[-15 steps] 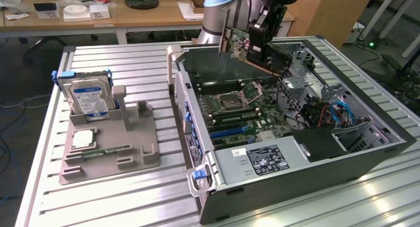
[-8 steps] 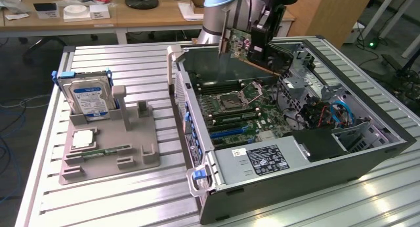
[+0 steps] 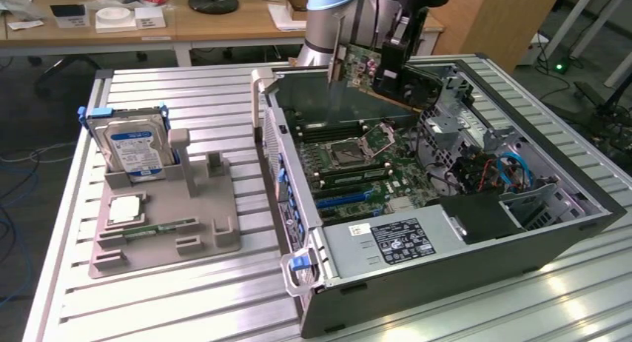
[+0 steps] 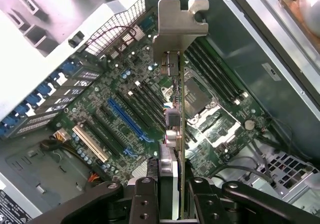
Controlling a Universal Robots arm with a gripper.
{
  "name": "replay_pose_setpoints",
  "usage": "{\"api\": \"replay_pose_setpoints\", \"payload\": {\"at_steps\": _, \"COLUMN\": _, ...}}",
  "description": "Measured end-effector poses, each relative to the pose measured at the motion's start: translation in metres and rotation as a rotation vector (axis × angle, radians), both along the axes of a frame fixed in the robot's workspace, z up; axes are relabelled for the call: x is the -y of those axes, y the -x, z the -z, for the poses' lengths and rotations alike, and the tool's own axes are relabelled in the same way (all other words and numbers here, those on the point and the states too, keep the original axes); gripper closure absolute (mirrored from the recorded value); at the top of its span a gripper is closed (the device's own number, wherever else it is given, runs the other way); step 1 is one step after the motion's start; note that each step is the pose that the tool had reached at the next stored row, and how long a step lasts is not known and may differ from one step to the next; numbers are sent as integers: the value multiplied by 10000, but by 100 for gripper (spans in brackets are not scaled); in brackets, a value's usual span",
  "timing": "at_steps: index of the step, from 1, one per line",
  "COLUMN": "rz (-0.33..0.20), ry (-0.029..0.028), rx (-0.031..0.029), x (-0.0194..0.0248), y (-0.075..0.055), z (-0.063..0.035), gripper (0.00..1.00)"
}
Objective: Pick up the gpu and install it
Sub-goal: 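Insert the gpu into the slot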
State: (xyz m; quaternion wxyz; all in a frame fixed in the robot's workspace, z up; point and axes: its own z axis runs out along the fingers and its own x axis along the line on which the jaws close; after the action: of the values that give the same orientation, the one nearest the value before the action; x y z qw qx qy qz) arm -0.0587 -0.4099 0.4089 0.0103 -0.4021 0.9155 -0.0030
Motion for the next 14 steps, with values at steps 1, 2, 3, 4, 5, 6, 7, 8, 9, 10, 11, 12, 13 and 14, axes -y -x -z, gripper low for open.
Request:
{"api": "replay_pose_setpoints", "payload": {"at_steps": 1, "rz": -90, "ry": 0, "rx": 0, "x": 0, "y": -2, "z": 0, "gripper": 72}}
{"api": "replay_pose_setpoints", "payload": {"at_steps": 2, "rz": -182, "ry": 0, "rx": -1, "x": 0, "y": -3, "z": 0, "gripper": 72}}
{"api": "replay_pose_setpoints", "payload": {"at_steps": 3, "rz": -265, "ry": 1, "rx": 0, "x": 0, "y": -4, "z": 0, "gripper": 72}}
{"api": "replay_pose_setpoints", "payload": {"at_steps": 4, "rz": -348, "ry": 0, "rx": 0, "x": 0, "y": -6, "z": 0, "gripper": 72}}
{"api": "replay_pose_setpoints", "payload": {"at_steps": 5, "rz": -431, "ry": 0, "rx": 0, "x": 0, "y": -7, "z": 0, "gripper": 72}}
{"api": "replay_pose_setpoints", "payload": {"at_steps": 6, "rz": -516, "ry": 0, "rx": 0, "x": 0, "y": -9, "z": 1, "gripper": 72}}
{"api": "replay_pose_setpoints", "payload": {"at_steps": 7, "rz": -599, "ry": 0, "rx": 0, "x": 0, "y": -10, "z": 1, "gripper": 72}}
{"api": "replay_pose_setpoints", "payload": {"at_steps": 8, "rz": -691, "ry": 0, "rx": 0, "x": 0, "y": -12, "z": 1, "gripper": 72}}
{"api": "replay_pose_setpoints", "payload": {"at_steps": 9, "rz": -778, "ry": 0, "rx": 0, "x": 0, "y": -14, "z": 1, "gripper": 72}}
{"api": "replay_pose_setpoints", "payload": {"at_steps": 10, "rz": -859, "ry": 0, "rx": 0, "x": 0, "y": -15, "z": 1, "gripper": 72}}
{"api": "replay_pose_setpoints", "payload": {"at_steps": 11, "rz": -922, "ry": 0, "rx": 0, "x": 0, "y": -15, "z": 1, "gripper": 72}}
{"api": "replay_pose_setpoints", "payload": {"at_steps": 12, "rz": -973, "ry": 0, "rx": -1, "x": -1, "y": -15, "z": 1, "gripper": 72}}
{"api": "replay_pose_setpoints", "payload": {"at_steps": 13, "rz": -1025, "ry": 1, "rx": -1, "x": -1, "y": -16, "z": 0, "gripper": 72}}
{"api": "replay_pose_setpoints", "payload": {"at_steps": 14, "rz": -1077, "ry": 0, "rx": 0, "x": -1, "y": -16, "z": 1, "gripper": 72}}
